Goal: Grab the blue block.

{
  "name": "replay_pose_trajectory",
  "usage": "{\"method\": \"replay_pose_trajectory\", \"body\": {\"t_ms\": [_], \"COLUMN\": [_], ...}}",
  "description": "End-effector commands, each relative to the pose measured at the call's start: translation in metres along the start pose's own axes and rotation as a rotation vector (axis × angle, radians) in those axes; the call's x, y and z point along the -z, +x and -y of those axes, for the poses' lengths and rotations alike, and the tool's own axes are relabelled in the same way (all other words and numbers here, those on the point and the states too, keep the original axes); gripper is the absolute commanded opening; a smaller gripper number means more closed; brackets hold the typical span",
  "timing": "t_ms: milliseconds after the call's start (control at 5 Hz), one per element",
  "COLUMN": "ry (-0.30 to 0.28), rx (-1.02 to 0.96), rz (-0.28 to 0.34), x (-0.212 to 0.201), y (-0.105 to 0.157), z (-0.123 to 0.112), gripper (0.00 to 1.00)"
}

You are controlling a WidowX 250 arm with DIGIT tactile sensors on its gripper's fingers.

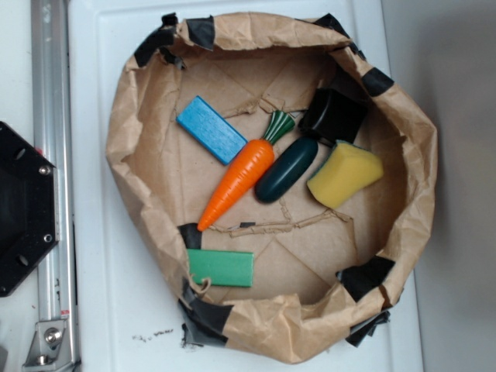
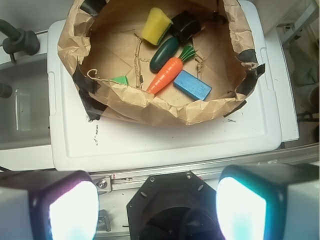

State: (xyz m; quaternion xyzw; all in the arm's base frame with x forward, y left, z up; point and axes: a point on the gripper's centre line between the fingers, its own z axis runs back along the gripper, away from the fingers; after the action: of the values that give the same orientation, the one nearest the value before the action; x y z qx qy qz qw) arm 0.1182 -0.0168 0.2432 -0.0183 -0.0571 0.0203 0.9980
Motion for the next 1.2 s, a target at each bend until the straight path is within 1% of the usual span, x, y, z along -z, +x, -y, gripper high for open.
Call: {"method": "replay_pose_trajectory", "body": {"t_ms": [0, 200, 400, 600, 800, 1000], "ry": [0.0, 0.009, -0.012, -0.025, 0.004, 0.069], "rx": [0.0, 0.166, 0.216, 0.258, 0.318, 0.439], "rz": [0.0, 0.03, 0.055, 0.033, 0.012, -0.036], "x": [0.0, 0.055, 0.09, 0.118, 0.134, 0.163], "y": [0.0, 0.045, 0.094, 0.124, 0.118, 0.093], "z": [0.0, -0.022, -0.038, -0.046, -0.037, -0.044], "gripper": [1.0, 1.0, 1.0, 1.0, 1.0, 1.0]}}
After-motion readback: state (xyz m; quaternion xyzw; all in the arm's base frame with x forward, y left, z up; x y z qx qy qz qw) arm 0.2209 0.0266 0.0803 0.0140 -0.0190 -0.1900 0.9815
